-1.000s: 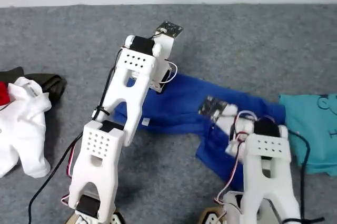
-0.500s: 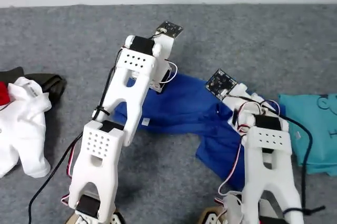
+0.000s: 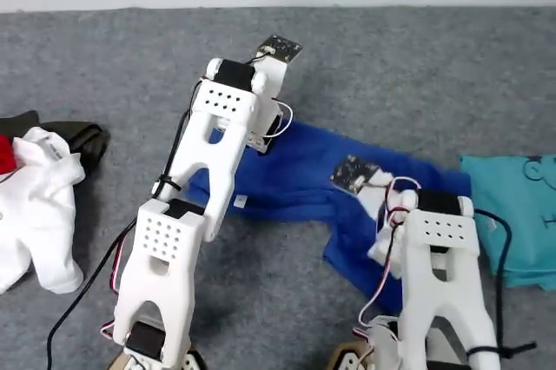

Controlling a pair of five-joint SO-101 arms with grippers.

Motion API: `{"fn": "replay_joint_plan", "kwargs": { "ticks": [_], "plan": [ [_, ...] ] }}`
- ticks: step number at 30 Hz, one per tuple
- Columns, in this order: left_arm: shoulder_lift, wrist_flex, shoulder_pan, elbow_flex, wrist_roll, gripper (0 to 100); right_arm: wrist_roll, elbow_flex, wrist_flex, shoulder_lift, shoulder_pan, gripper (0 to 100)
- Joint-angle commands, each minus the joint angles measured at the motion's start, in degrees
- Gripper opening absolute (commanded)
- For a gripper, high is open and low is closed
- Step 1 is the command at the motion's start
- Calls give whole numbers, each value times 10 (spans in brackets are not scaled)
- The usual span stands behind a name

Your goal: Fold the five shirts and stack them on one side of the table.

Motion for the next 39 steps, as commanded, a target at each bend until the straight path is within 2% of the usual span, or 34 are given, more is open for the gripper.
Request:
{"fn": "replay_joint_plan", "kwargs": {
  "ticks": [1,5,8,16,23,30,39],
  "plan": [
    [-6,12,4,-1,-10,98,7,-22,70,-16,-21,9],
    [-6,12,4,-1,-10,98,3,-22,121,-16,-60,9],
    [-6,12,4,10,-10,98,3,-22,116,-16,-60,9],
    [-7,11,2,44,-10,98,3,-22,-54,-16,-10,9],
    [3,10,0,45,-11,98,-28,-71,-103,-9,-8,9],
    [80,10,3,43,-11,98,-30,-82,-190,28,-7,9],
    [144,6,0,25,-11,98,-33,-84,-318,113,48,9]
  ]
}}
